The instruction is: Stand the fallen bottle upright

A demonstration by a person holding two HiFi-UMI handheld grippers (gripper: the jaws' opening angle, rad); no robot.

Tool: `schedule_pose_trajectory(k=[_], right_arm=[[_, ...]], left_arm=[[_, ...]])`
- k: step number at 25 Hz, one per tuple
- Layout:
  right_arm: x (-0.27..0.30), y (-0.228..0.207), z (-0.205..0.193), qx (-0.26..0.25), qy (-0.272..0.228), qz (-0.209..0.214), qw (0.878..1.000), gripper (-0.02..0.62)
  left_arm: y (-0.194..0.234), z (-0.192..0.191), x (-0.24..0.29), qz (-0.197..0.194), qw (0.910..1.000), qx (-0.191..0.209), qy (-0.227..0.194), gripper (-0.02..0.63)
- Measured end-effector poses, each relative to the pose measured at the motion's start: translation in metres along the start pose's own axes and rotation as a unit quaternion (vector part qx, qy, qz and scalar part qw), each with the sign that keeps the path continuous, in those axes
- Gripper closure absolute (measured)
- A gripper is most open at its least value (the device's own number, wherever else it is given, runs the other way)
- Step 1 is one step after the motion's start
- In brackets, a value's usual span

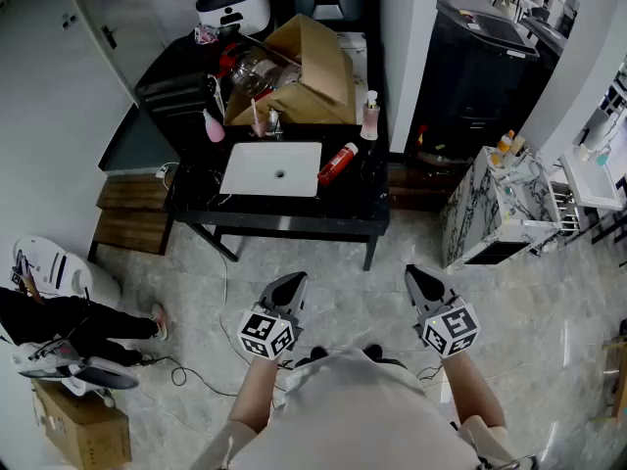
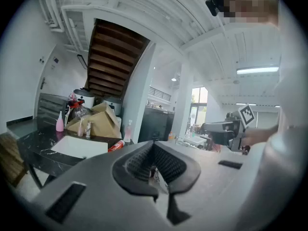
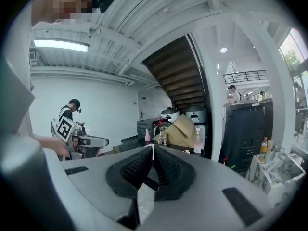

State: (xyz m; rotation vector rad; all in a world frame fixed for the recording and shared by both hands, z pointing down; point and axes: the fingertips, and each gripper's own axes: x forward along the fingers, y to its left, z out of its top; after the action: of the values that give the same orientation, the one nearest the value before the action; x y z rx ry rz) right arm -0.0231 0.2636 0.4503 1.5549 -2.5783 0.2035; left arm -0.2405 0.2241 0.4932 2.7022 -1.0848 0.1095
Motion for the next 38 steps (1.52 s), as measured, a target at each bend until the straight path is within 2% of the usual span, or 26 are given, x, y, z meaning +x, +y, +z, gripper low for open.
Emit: schedule_pose_trajectory(k=[20,26,33,38], right_arm=[[-0.011,-0.019,-0.006,0.022,-0.007,0.014,1.0,0.558],[-0.01,-0.032,-0.012,0.022,-0.004,0.024,0.999,0.557],[-0.014,-0.05,-0.017,0.019,0.004,0.039,0.999,0.557],[-0.018,-0.064,-0.023,0.019,0.011,0.052,0.998,0.557]], left_arm=[[-0.028,-0.001,0.013,0.006,1.0,0.002,0.001,0.598],[-0.043,-0.005,0.029,-0.004,0.9998,0.018,0.004,0.597],[-0.051,-0.007,0.043,0.013,0.9999,0.011,0.0,0.594],[-0.064,-0.013,0.053,0.021,0.9998,0.004,-0.001,0.565]])
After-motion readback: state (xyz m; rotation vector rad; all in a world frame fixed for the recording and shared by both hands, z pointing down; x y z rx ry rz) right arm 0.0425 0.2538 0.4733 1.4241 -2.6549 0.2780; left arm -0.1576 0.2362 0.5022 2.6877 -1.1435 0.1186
